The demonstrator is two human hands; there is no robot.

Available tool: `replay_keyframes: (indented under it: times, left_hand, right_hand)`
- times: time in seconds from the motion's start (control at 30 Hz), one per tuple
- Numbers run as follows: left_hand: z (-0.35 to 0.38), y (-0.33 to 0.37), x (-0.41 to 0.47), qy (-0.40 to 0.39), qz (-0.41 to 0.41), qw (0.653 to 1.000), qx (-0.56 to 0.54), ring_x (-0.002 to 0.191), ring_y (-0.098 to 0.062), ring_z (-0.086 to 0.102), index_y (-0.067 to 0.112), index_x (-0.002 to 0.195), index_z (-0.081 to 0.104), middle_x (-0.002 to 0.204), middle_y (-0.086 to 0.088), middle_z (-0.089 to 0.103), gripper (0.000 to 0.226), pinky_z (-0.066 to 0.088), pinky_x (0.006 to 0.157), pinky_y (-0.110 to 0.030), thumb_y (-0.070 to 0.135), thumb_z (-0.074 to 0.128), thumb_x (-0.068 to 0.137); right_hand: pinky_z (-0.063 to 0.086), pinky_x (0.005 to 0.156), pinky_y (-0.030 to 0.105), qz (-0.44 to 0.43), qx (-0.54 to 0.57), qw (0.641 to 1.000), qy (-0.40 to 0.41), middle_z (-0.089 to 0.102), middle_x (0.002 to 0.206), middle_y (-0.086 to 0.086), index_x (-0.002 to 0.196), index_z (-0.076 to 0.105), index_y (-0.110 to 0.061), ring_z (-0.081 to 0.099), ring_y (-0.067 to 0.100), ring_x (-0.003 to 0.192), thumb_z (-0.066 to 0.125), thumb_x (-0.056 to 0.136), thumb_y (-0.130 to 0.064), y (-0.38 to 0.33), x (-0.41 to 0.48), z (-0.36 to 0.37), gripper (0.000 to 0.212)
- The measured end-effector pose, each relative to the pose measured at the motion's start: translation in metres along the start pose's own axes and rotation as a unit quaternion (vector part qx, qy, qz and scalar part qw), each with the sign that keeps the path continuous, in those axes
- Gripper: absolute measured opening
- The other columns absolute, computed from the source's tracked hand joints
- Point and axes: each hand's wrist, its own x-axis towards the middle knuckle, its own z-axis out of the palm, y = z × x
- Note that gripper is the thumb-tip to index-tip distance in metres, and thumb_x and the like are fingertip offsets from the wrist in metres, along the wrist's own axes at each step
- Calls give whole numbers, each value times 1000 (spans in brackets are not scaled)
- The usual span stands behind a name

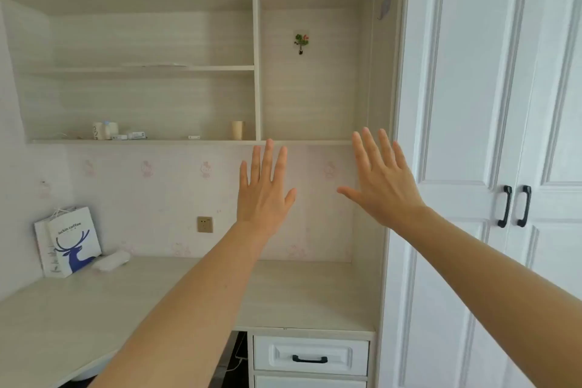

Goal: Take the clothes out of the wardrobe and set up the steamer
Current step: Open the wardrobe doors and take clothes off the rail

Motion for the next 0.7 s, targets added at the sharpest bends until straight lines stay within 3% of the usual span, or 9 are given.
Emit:
replay_keyframes:
  times: [0.1,0.2,0.37,0.5,0.6,0.7]
  left_hand:
    - [20,13,8,0,5,1000,-26,148,-27,-9,16,152,-5,161,-8,-7,74,4,120,-45,40,39,98]
    - [49,25,17,14,39,998,-56,147,-28,10,10,151,16,159,-8,20,66,19,118,-44,32,45,97]
    - [109,48,35,28,68,992,-102,134,-33,41,4,137,45,135,-10,55,52,42,102,-45,24,59,90]
    - [164,74,53,33,98,981,-163,112,-33,60,3,123,58,108,-11,68,45,52,84,-41,18,68,82]
    - [204,96,64,31,129,969,-207,97,-28,62,5,119,61,94,-6,67,37,52,73,-37,22,56,86]
    - [240,123,70,8,153,956,-249,94,-24,62,8,119,62,94,-3,68,40,52,72,-35,27,44,89]
  right_hand:
    - [16,118,49,0,-2,1000,4,19,158,14,152,9,-8,13,35,146,43,86,-65,10,-3,19,94]
    - [19,117,48,-3,-14,1000,-14,26,155,13,151,15,-5,17,33,145,39,88,-62,20,-7,46,89]
    - [36,109,50,5,-28,998,-57,48,142,15,142,37,0,38,36,135,54,87,-52,44,-8,96,78]
    - [45,101,48,17,-31,997,-72,60,127,13,134,48,0,52,35,124,63,85,-43,67,-10,141,67]
    - [47,99,46,34,-42,993,-102,64,122,11,133,51,-2,55,33,121,61,86,-41,88,-15,173,62]
    - [47,100,44,66,-47,987,-141,65,120,10,134,49,-3,55,32,121,56,90,-39,111,-25,203,58]
